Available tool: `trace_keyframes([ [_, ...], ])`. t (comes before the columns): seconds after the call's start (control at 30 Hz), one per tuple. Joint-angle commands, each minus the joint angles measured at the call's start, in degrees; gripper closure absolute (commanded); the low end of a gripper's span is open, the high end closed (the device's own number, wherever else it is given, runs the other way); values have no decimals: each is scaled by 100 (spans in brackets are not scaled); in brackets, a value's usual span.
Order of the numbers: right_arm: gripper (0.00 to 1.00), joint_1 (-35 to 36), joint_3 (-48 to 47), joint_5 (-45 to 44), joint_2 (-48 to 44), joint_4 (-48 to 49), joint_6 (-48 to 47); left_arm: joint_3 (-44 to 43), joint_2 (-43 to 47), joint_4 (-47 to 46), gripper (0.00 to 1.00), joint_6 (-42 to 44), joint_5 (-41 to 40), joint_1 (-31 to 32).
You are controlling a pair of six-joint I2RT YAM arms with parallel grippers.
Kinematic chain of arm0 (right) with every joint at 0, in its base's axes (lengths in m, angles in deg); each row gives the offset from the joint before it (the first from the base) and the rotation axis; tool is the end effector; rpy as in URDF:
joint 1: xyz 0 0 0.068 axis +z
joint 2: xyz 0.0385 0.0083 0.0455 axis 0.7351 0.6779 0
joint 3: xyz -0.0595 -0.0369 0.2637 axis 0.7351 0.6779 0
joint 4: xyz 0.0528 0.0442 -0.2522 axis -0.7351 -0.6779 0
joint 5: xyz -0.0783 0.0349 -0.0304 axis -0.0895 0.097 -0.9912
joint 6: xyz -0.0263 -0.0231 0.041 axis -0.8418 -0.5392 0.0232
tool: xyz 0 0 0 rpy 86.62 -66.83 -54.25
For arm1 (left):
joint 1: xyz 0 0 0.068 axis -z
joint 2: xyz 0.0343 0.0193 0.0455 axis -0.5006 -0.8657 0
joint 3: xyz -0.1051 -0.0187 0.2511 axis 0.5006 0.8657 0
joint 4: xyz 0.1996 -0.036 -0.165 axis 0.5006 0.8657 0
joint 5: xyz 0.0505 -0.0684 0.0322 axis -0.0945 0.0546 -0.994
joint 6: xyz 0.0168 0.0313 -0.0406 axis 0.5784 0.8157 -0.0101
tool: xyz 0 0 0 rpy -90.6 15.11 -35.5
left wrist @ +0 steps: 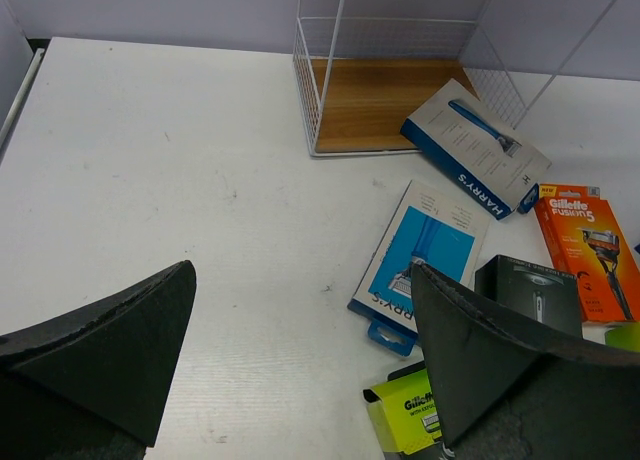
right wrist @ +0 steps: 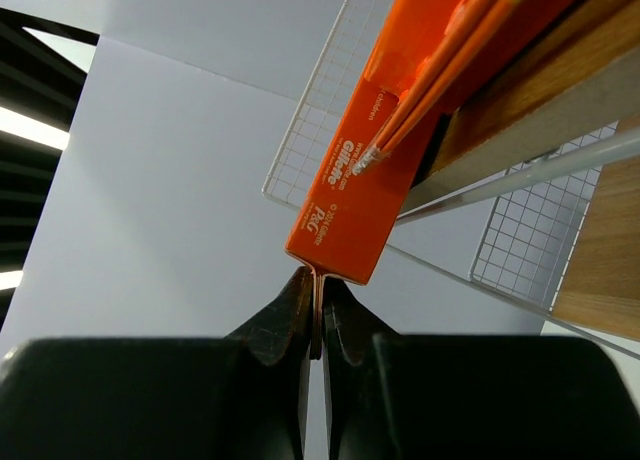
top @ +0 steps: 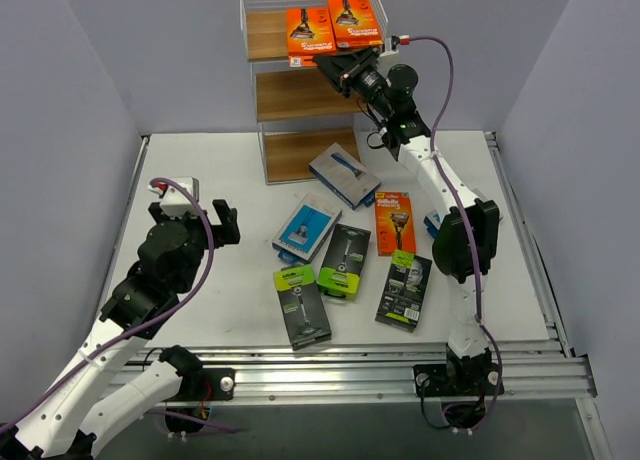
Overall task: Place and organize the shaving razors onto the shelf
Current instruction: Place the shaving razor onto shelf
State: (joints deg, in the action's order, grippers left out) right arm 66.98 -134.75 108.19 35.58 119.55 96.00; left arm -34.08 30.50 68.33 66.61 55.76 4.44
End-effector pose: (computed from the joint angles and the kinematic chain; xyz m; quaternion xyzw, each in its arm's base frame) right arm 0.4664 0.1846 0.4336 0.0568 0.5188 0.7242 0.4508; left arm 0.1389 -0.0746 0.3717 -0.0294 0.7585 -0.0841 0.6456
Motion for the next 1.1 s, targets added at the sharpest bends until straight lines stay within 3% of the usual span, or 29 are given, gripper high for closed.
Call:
trace_keyframes([
  [0.0,98,-217,-259,-81,226,185,167,-66,-8,-48,3,64,-27,41],
  [0.23,96,-235,-435,-116,341,105,167,-66,-16,-39,3,64,-27,59],
  [0.47,85,-243,-330,-160,297,53,131,-66,-16,-39,3,73,-19,68],
  [0.8,83,-243,65,-397,16,79,44,-66,-8,-30,3,73,-19,103],
  [1.07,72,-208,329,-432,-186,201,-62,-66,1,-39,3,73,-10,112],
])
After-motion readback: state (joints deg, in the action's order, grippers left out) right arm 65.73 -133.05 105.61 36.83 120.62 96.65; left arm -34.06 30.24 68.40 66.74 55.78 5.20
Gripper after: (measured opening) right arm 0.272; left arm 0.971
